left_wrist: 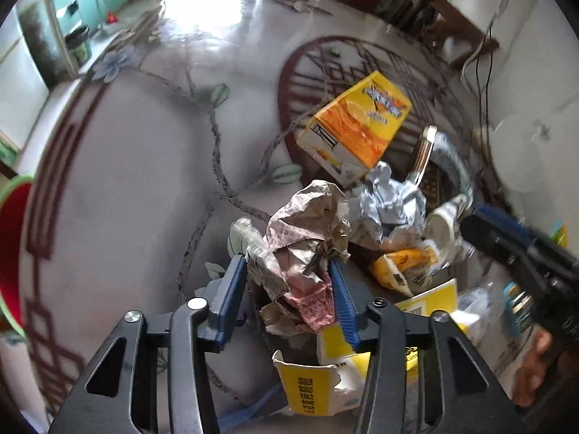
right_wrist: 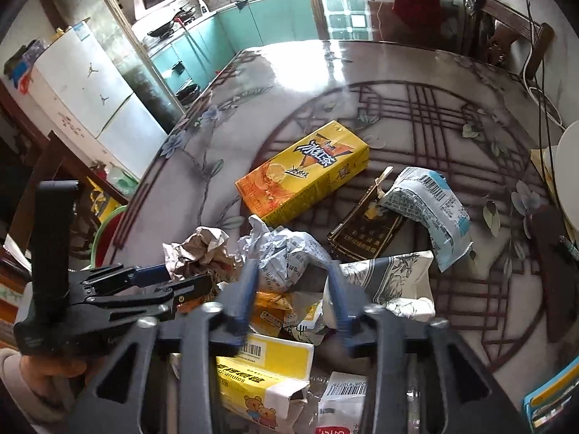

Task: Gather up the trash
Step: 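Grasp crumpled patterned paper with left tool while right tool grasps crumpled foil, then drop the patterned paper into the red bucket by opening the left tool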

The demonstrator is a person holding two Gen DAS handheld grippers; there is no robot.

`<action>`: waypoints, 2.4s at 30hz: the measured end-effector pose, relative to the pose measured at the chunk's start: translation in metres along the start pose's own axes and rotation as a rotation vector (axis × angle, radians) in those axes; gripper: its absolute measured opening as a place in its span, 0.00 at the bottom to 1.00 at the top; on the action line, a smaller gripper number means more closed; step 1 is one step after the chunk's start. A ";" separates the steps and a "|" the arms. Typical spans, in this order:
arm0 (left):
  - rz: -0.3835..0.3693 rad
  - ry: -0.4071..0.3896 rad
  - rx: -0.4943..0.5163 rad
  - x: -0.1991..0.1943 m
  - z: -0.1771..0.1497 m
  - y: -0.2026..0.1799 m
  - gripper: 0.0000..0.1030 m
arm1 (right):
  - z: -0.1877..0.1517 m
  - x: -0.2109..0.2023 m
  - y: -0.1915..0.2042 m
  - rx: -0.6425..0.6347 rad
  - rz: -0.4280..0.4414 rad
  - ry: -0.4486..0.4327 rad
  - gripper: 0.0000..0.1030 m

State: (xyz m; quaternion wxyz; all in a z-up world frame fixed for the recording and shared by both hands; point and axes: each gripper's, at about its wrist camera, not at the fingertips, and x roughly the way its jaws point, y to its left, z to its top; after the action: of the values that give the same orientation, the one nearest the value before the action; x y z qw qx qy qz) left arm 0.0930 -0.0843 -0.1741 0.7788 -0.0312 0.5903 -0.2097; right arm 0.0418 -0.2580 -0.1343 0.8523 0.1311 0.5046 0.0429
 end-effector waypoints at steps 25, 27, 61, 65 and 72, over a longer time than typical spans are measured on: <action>0.196 -0.213 -0.096 -0.105 -0.042 0.081 0.32 | 0.006 0.003 0.042 0.044 0.025 -0.044 0.32; 0.185 -0.214 -0.080 -0.106 -0.042 0.082 0.32 | 0.003 -0.006 0.048 0.043 0.008 -0.061 0.32; 0.138 -0.202 -0.001 -0.139 -0.044 0.206 0.32 | -0.020 -0.030 0.196 0.046 -0.069 -0.124 0.33; 0.149 -0.198 -0.018 -0.139 -0.045 0.222 0.32 | -0.019 -0.019 0.221 0.011 -0.045 -0.108 0.33; 0.172 -0.196 -0.060 -0.141 -0.045 0.252 0.32 | -0.016 0.000 0.257 -0.029 0.015 -0.079 0.33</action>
State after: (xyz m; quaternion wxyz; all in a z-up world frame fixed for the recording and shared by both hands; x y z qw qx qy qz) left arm 0.0941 0.2053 -0.1348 0.8466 -0.0243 0.5178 -0.1204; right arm 0.0429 -0.0076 -0.0732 0.8730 0.1241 0.4688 0.0515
